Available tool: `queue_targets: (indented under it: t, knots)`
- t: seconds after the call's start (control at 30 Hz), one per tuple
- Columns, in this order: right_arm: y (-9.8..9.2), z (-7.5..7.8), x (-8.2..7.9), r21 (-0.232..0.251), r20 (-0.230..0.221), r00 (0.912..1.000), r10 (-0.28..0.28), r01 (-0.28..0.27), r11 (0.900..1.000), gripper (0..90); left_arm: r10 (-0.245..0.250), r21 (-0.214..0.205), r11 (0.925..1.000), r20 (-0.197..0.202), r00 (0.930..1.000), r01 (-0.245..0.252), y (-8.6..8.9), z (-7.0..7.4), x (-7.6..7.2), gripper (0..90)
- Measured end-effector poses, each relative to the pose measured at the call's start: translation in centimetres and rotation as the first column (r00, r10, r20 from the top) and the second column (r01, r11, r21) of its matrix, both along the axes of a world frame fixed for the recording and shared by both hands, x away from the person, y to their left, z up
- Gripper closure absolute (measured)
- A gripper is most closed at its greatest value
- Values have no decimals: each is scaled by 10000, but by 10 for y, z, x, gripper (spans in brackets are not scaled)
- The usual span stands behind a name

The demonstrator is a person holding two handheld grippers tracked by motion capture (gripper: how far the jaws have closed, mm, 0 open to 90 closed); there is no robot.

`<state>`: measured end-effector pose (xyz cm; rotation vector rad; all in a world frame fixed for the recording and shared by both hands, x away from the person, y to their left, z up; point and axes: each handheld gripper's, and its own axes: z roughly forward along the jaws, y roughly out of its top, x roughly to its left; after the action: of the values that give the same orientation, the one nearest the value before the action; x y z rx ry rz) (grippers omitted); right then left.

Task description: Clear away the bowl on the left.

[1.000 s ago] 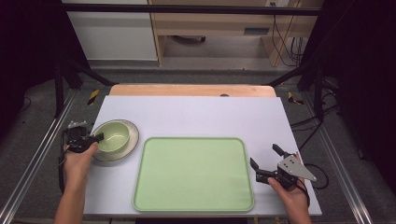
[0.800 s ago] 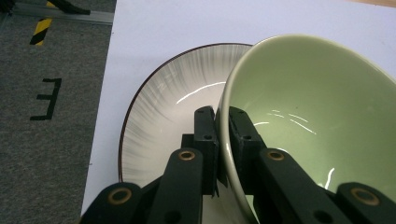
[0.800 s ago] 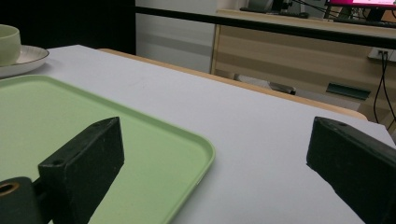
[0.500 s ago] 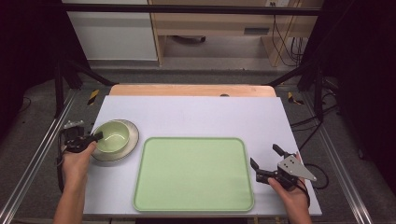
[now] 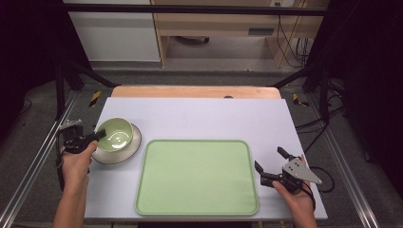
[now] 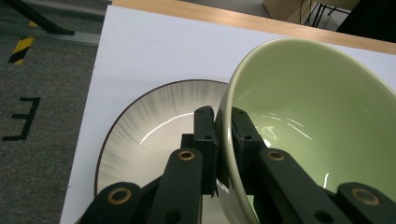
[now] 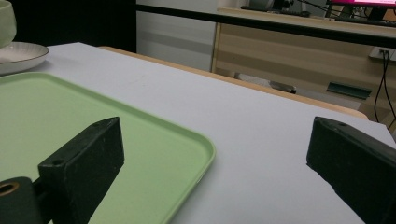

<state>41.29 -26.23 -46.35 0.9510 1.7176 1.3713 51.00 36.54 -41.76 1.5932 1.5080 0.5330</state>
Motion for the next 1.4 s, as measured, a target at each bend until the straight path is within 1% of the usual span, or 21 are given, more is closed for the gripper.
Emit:
queue_targets:
  t: [0.07,0.1,0.2,0.23,0.3,0.43,0.57,0.63,0.77,0.83,0.87,1.0,1.13,1.17,1.23,1.4]
  knots:
    - [0,0,0,11,3,10000,-10,10,10000,44,-64,33,10000,57,10000,64,-2,2,0,832]
    - [0,0,0,7,3,10000,-18,18,10000,44,-190,17,9998,124,9997,190,-5,5,-1,832]
    - [-1,0,0,18,3,10000,-39,39,10000,44,-304,-41,9995,206,9993,305,-9,8,-1,832]
    - [-1,0,0,27,0,10000,-46,46,10000,44,-426,-21,9991,280,9987,427,-14,10,-1,831]
    - [-1,0,0,32,-2,10000,-52,52,10000,44,-483,-10,9988,309,9984,484,-17,12,-2,831]
    - [-1,0,0,31,-2,10000,-48,48,10000,44,-736,176,9972,372,9966,730,-26,16,-2,831]
    - [-1,0,0,20,1,10000,-41,41,10000,44,-967,222,9951,377,9946,959,-35,17,-2,832]
    - [-1,0,0,23,1,10000,-51,51,10000,44,-1147,285,9931,416,9925,1136,-40,17,-2,832]
    - [-1,0,0,0,2,10000,-42,42,10000,44,-1525,-3,9883,468,9872,1527,-50,17,-2,831]
    - [-1,0,0,7,-3,10000,-49,49,10000,44,-1604,6,9870,483,9859,1606,-53,18,-2,832]
    - [-1,0,0,8,-5,10000,-54,54,10000,44,-1759,84,9844,475,9833,1757,-58,19,-2,832]
    - [-2,1,0,-14,2,10000,-63,63,10000,44,-1962,257,9804,460,9795,1952,-67,20,-2,832]
    - [-2,1,0,-21,6,10000,-64,64,10000,44,-2065,343,9781,435,9775,2051,-72,20,-2,832]
    - [-2,1,0,-26,4,10000,-69,69,10000,44,-2177,443,9754,405,9752,2160,-75,19,-3,831]
    - [-2,0,0,-31,-3,10000,-77,77,10000,44,-2240,481,9738,390,9738,2221,-77,19,-3,831]
    - [-2,0,0,-32,-11,10000,-74,74,10000,44,-2344,551,9711,398,9713,2321,-82,19,-3,831]
